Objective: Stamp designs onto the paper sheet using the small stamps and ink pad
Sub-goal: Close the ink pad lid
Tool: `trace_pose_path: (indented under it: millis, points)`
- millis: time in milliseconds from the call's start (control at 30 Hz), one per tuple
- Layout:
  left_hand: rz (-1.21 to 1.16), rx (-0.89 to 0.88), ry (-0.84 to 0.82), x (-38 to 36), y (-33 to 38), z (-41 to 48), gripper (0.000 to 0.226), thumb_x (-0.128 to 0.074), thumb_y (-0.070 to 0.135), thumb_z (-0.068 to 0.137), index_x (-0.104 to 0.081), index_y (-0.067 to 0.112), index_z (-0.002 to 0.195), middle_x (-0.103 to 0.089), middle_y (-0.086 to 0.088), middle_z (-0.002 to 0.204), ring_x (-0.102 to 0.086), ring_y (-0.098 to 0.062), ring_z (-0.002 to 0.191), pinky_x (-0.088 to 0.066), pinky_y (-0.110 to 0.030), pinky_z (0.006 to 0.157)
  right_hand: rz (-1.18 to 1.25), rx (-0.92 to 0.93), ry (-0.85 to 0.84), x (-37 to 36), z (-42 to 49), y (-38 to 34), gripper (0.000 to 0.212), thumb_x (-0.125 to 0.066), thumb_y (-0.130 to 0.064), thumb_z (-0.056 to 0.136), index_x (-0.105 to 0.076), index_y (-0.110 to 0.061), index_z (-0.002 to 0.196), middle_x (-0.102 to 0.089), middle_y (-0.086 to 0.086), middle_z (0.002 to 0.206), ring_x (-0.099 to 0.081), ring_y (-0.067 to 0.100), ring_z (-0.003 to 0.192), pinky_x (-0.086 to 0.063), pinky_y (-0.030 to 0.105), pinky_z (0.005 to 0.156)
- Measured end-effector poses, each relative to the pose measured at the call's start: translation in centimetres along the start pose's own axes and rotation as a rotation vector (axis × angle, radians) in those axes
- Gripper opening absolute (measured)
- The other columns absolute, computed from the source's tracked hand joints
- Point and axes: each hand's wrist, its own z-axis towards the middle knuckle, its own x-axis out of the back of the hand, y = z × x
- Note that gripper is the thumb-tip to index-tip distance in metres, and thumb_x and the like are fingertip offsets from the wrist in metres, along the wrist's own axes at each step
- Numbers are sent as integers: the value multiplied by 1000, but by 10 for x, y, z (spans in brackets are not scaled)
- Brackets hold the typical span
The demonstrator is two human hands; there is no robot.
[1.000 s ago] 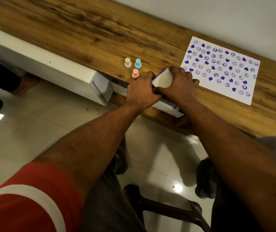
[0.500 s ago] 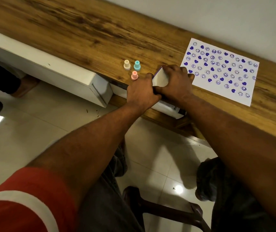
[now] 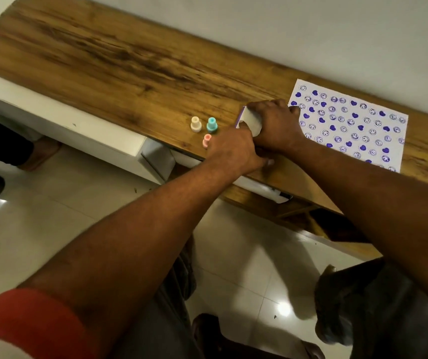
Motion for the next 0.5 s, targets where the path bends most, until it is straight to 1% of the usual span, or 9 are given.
trace_pose_path:
  millis: [100, 167, 233, 300, 400, 433, 500]
  points:
    - [-20, 22, -28, 1, 4, 11, 102, -73, 84, 72, -47, 18, 145, -67, -4, 124, -65, -24, 114, -52, -37, 85, 3, 12, 4, -1, 12, 8, 72, -59, -68, 81, -52, -30, 142, -60, 0, 140, -47, 31, 132, -30, 55, 103]
    - [-55, 33, -31, 2, 9, 18, 104, -74, 82, 73, -45, 16, 149, -67, -4, 125, -66, -24, 113, -57, -39, 90, 20, 16, 3, 0, 20, 14, 73, -58, -67, 80, -51, -30, 143, -59, 1, 142, -46, 31, 133, -30, 56, 104]
    - [-80, 38, 13, 3, 14, 24, 102, -75, 80, 74, -46, 16, 148, -67, -5, 125, -66, -24, 113, -58, -38, 91, 18, 22, -9, 2, 30, 20, 76, -59, -65, 78, -50, -29, 144, -57, 2, 143, -46, 33, 134, -29, 57, 105]
    - [-94, 25, 97, 6, 16, 31, 92, -75, 79, 75, -53, 18, 140, -69, -3, 122, -67, -22, 111, -56, -36, 87, 8, 12, -21, 6, 41, 26, 79, -60, -65, 76, -49, -29, 145, -57, 2, 144, -45, 33, 134, -29, 57, 106]
    - [-130, 30, 172, 18, 15, 43, 78, -73, 79, 77, -63, 22, 128, -72, 0, 114, -68, -20, 106, -47, -31, 76, 31, -49, -56, 17, 55, 38, 97, -60, -70, 60, -47, -31, 148, -54, -1, 148, -42, 30, 137, -28, 55, 107]
    - [-139, 42, 190, 21, 14, 46, 75, -73, 79, 77, -65, 22, 126, -72, 1, 112, -69, -19, 103, -42, -31, 73, 39, -60, -56, 20, 60, 43, 102, -60, -73, 58, -46, -31, 149, -52, -2, 149, -42, 30, 138, -28, 55, 107]
    - [-141, 69, 215, 26, 13, 50, 75, -71, 81, 78, -65, 22, 124, -72, 1, 111, -68, -20, 103, -39, -31, 72, 54, -68, -56, 24, 68, 52, 106, -62, -78, 57, -44, -32, 150, -50, -3, 152, -41, 29, 140, -27, 55, 109]
